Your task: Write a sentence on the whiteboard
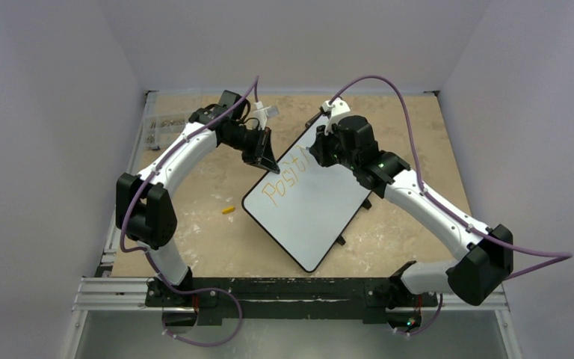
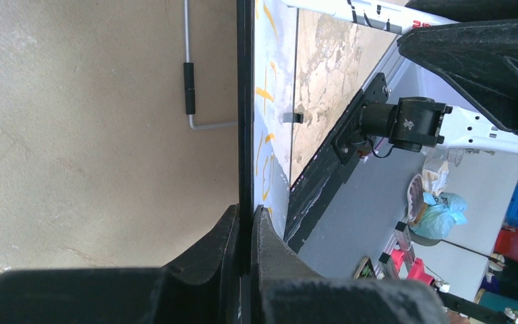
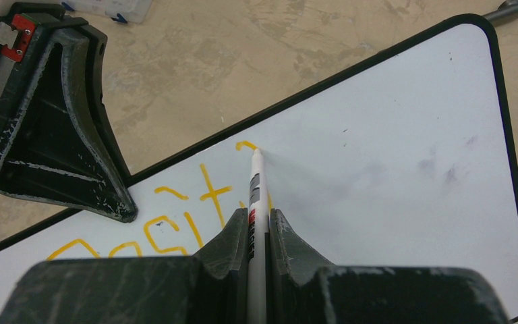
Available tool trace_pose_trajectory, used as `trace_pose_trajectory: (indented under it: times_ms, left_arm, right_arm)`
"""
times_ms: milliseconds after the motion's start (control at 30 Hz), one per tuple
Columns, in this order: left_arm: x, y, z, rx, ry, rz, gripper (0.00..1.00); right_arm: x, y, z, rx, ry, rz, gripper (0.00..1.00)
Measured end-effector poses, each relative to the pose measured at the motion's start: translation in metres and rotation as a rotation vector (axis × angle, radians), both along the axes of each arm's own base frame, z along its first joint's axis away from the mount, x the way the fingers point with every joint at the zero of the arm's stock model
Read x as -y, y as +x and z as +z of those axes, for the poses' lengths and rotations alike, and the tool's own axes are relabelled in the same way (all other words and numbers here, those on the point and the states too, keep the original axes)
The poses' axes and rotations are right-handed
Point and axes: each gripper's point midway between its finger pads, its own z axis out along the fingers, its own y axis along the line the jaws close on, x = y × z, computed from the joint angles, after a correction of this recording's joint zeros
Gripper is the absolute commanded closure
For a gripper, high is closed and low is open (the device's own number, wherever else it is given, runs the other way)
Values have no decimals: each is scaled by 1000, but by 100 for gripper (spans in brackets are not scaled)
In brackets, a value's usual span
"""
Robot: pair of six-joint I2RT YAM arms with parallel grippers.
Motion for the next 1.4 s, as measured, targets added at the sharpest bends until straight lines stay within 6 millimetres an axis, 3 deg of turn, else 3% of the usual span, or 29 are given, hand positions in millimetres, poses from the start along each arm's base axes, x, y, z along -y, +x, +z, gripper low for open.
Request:
trace_pose_trajectory:
  times_ms: [400,933,1400]
  left_arm:
    - [0,0,0,2,0,-1,100]
    - [0,0,1,4,1,-1,100]
    - [0,-1,2,5,0,-2,100]
  right_arm:
    - [17,-2,24,71,-5,-54,100]
    - [28,2,18,83,-69,-61,100]
    - [7,6,0,19,-53,31,100]
